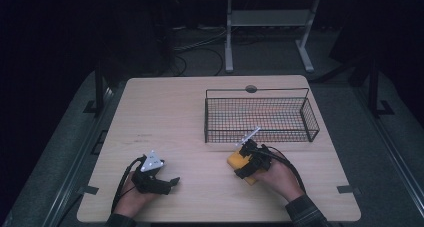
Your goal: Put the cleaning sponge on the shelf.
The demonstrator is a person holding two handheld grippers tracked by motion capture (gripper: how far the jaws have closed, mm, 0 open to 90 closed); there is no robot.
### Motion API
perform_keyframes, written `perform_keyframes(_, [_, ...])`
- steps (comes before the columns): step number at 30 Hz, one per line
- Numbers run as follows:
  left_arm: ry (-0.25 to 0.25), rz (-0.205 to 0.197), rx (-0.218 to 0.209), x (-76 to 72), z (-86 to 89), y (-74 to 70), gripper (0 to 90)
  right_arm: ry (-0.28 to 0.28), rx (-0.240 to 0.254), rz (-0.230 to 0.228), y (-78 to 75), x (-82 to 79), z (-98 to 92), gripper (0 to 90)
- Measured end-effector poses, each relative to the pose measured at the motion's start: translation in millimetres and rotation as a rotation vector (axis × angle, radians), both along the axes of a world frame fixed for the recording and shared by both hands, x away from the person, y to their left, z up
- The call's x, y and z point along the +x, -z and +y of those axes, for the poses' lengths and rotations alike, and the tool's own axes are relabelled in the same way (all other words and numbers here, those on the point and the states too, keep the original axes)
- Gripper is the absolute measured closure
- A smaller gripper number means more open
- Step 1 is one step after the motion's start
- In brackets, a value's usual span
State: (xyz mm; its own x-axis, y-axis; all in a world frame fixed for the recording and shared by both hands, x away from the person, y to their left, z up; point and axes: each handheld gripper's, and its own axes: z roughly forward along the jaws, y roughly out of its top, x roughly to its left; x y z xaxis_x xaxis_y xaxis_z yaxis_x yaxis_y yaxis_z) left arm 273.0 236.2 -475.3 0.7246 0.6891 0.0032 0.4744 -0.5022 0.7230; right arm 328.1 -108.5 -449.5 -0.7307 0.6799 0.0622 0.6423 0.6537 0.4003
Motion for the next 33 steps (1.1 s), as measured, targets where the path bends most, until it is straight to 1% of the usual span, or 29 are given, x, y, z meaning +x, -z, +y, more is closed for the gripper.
perform_keyframes(1, [0.0,0.001,0.001,0.0,0.1,-0.1,13.1,0.001,0.002,-0.002,-0.2,0.0,-0.5,19.0])
perform_keyframes(4, [0.0,0.001,0.001,0.0,0.0,-0.1,13.0,-0.004,0.005,-0.004,-1.1,-0.4,-1.3,21.1])
perform_keyframes(9, [0.001,0.001,0.001,0.0,0.1,-0.1,13.0,-0.006,0.004,0.0,-2.2,-0.6,-3.3,21.4])
perform_keyframes(10, [0.001,0.001,0.001,0.0,0.1,-0.1,13.0,-0.006,0.013,0.003,-2.8,-1.0,-3.6,21.4])
perform_keyframes(14, [0.0,0.001,0.001,-0.1,0.0,-0.1,13.0,-0.004,0.027,0.012,-7.7,-1.9,-7.1,21.4])
perform_keyframes(21, [0.001,0.001,0.001,0.0,0.1,-0.1,13.0,-0.011,0.041,0.008,-17.3,-3.4,-13.7,21.4])
perform_keyframes(24, [0.0,0.001,0.001,0.0,0.1,-0.1,13.1,-0.015,0.035,0.005,-20.7,-3.8,-16.0,21.4])
perform_keyframes(33, [0.001,0.001,0.001,0.0,0.1,-0.1,13.0,-0.017,0.038,0.002,-31.4,-6.0,-25.3,21.4])
